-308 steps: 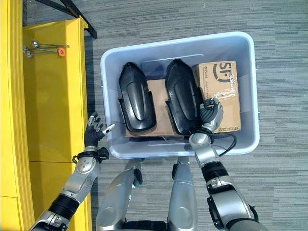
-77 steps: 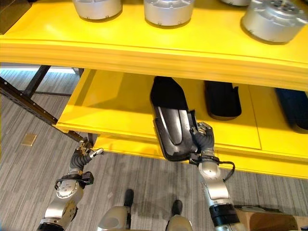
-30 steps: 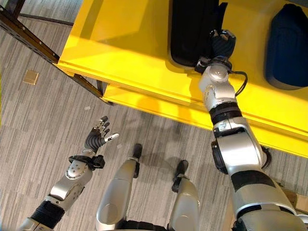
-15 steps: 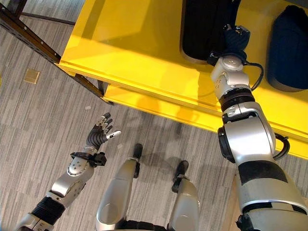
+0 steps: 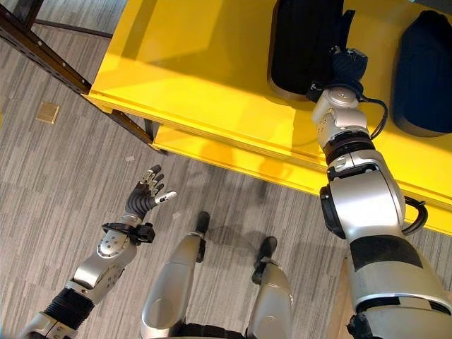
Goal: Move parts from the plastic box to the shelf.
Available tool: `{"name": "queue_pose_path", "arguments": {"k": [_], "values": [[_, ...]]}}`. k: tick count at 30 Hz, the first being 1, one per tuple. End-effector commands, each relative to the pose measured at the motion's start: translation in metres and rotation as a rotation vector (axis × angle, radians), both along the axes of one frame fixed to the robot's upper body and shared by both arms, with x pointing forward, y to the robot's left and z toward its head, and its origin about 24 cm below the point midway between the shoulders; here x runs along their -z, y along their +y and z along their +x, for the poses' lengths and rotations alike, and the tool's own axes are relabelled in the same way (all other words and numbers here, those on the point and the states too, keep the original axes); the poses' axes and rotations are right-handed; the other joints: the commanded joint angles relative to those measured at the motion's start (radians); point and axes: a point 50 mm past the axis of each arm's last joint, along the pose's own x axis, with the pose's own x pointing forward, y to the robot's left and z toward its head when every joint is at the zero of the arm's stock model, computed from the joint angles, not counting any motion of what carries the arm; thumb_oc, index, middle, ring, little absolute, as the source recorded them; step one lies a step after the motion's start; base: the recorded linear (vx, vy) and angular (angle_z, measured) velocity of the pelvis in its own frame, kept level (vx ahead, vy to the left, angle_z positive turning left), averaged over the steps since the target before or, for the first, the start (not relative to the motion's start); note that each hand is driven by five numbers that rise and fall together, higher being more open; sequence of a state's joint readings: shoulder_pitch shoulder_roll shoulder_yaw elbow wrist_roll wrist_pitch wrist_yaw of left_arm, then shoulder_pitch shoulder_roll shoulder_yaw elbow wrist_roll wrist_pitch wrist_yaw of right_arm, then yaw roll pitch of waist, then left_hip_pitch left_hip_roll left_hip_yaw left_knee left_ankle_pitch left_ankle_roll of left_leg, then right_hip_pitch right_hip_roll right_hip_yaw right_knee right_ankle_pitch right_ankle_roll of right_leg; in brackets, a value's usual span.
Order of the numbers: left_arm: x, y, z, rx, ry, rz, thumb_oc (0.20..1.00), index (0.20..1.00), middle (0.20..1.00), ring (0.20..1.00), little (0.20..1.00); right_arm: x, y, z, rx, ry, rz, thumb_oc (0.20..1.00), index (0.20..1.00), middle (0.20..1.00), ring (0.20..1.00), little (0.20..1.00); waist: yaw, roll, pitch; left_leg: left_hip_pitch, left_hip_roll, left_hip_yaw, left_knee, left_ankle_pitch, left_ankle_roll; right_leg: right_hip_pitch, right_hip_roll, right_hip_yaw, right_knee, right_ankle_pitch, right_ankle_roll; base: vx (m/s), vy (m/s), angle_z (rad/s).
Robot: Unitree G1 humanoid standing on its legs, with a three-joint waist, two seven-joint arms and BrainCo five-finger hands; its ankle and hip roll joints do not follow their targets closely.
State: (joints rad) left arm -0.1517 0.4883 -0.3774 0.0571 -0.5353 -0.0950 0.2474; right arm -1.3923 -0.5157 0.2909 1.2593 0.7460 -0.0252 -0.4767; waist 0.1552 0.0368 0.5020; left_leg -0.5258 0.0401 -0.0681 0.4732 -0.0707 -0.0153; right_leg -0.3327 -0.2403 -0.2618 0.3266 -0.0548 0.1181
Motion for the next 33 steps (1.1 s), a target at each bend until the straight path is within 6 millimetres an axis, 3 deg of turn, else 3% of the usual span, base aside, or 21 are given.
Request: {"name": "queue_pose_path", "arguments": {"k": [1, 10, 25, 26, 27, 33], "values": [[-0.02, -0.002, -0.003, 0.023, -0.101, -0.017, 1.0, 1.0, 1.0, 1.0, 1.0, -0.05, 0.009, -0.004, -0.02, -0.168, 0.027, 0.2, 0.2, 0.2, 0.2, 0.2, 0.015, -0.016, -0.043, -0.023, 0.03, 0.003, 0.019, -0.038, -0.025, 0.064, -0.017, -0.007, 0.017, -0.054, 0.006, 0.0, 0.0, 0.0], [-0.019, -0.001, -0.001, 0.015, -0.092, -0.012, 1.0, 1.0, 1.0, 1.0, 1.0, -0.041, 0.021, 0.0, -0.044, -0.177, 0.185, 0.2, 0.2, 0.2, 0.2, 0.2, 0.013, -0.015, -0.04, -0.024, 0.031, 0.003, 0.01, -0.035, -0.024, 0.065, -0.012, -0.01, 0.008, -0.049, 0.005, 0.0, 0.0, 0.0], [-0.019, -0.001, -0.002, 0.024, -0.086, -0.015, 1.0, 1.0, 1.0, 1.0, 1.0, -0.045, 0.025, 0.0, -0.048, -0.179, 0.183, 0.2, 0.2, 0.2, 0.2, 0.2, 0.018, -0.012, -0.031, -0.026, 0.023, -0.011, -0.004, -0.023, -0.026, 0.066, -0.011, -0.02, 0.017, -0.055, 0.002, 0.01, -0.002, 0.0], [-0.019, -0.001, -0.002, 0.022, -0.085, -0.016, 1.0, 1.0, 1.0, 1.0, 1.0, -0.045, 0.025, 0.0, -0.046, -0.178, 0.182, 0.2, 0.2, 0.2, 0.2, 0.2, 0.018, -0.014, -0.034, -0.016, 0.024, -0.016, -0.001, -0.047, -0.032, 0.073, -0.008, -0.012, 0.021, -0.073, 0.008, 0.0, 0.0, 0.0], [-0.019, -0.001, -0.002, 0.023, -0.086, -0.016, 1.0, 1.0, 1.0, 1.0, 1.0, -0.045, 0.025, 0.0, -0.046, -0.179, 0.182, 0.2, 0.2, 0.2, 0.2, 0.2, 0.019, -0.011, -0.029, -0.025, 0.023, -0.011, -0.001, -0.026, -0.026, 0.066, -0.011, -0.021, 0.02, -0.058, 0.002, 0.0, -0.013, 0.04], [-0.019, -0.001, -0.002, 0.028, -0.084, -0.012, 1.0, 1.0, 1.0, 1.0, 1.0, -0.045, 0.02, -0.001, -0.024, -0.177, 0.205, 0.2, 0.2, 0.2, 0.2, 0.2, 0.016, -0.011, -0.028, -0.027, 0.022, -0.014, -0.003, -0.022, -0.028, 0.065, -0.01, -0.022, 0.022, -0.06, 0.002, -0.01, -0.002, 0.02]]}}
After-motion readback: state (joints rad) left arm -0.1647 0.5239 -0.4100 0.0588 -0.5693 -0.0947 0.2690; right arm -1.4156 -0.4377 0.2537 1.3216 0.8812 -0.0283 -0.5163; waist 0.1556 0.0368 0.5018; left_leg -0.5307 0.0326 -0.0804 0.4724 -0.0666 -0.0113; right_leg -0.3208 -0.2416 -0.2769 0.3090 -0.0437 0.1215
